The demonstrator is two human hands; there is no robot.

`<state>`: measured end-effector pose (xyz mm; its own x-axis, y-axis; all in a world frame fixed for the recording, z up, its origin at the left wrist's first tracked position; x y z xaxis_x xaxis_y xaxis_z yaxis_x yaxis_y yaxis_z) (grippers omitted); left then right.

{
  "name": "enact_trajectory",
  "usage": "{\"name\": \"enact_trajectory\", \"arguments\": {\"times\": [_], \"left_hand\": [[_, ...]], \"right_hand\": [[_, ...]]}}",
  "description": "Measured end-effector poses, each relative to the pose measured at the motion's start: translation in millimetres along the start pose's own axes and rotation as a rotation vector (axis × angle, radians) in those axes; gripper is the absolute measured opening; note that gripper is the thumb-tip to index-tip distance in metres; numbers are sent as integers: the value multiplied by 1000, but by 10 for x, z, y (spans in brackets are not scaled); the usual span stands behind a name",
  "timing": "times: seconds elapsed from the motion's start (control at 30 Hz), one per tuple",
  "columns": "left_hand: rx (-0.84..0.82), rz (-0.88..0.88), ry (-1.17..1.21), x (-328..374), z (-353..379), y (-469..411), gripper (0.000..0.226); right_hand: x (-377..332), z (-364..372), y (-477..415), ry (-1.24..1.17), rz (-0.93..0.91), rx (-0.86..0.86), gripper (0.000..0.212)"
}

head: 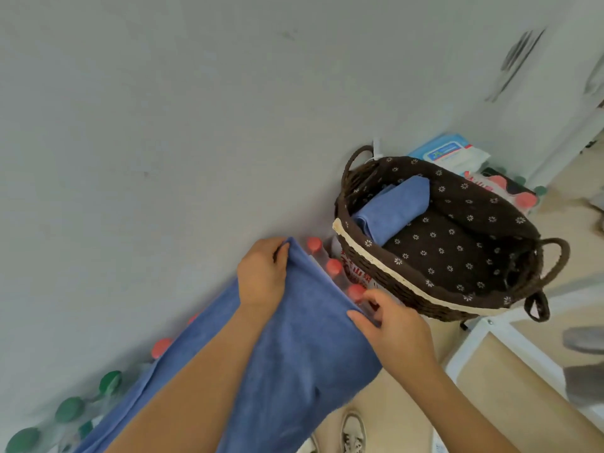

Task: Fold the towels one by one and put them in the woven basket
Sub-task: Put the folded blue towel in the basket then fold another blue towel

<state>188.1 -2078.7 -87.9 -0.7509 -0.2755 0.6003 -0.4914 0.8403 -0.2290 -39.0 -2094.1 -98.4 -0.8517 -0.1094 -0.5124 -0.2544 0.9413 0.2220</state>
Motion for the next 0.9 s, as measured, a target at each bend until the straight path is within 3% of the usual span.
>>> {"name": "enact_trajectory", "arguments": {"times": [0.1, 0.2, 0.27, 0.33, 0.47, 0.57, 0.8, 0.9], "left_hand": [[-40, 24, -7, -5, 72, -78, 19], [-120, 110, -11, -46, 99, -37, 30], [-197, 194, -5, -88, 103, 85, 36], [-314, 349, -121, -129, 165, 238, 40], [-552, 480, -355, -191, 362, 369, 77], [-587, 504, -386, -189, 439, 280, 81], [-622, 546, -373, -69, 555, 92, 87], [-616, 476, -205, -61, 488, 29, 88]], "right_hand": [[52, -8, -6, 151, 8, -3, 26], [39, 25, 58, 323, -40, 194, 22], [76, 118, 134, 276, -91, 359, 27], [31, 252, 213, 225, -173, 413, 31], [-111, 577, 319, 358, -261, 279, 46], [-109, 632, 331, 375, -177, 178, 59], [-91, 532, 304, 421, -47, 67, 64], [-229, 243, 373, 354, -136, 75, 56]]}}
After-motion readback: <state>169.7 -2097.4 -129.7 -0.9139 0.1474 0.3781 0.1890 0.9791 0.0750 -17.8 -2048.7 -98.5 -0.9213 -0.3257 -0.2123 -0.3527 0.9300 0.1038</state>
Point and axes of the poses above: each hand's wrist, its own y-axis away from the middle knuckle, its own z-axis out of the palm, x = y × z, the point moved 2 cm from there along -y, towards the middle knuckle, and after that the axes turned 9 degrees about z, right-handed, at the moved point
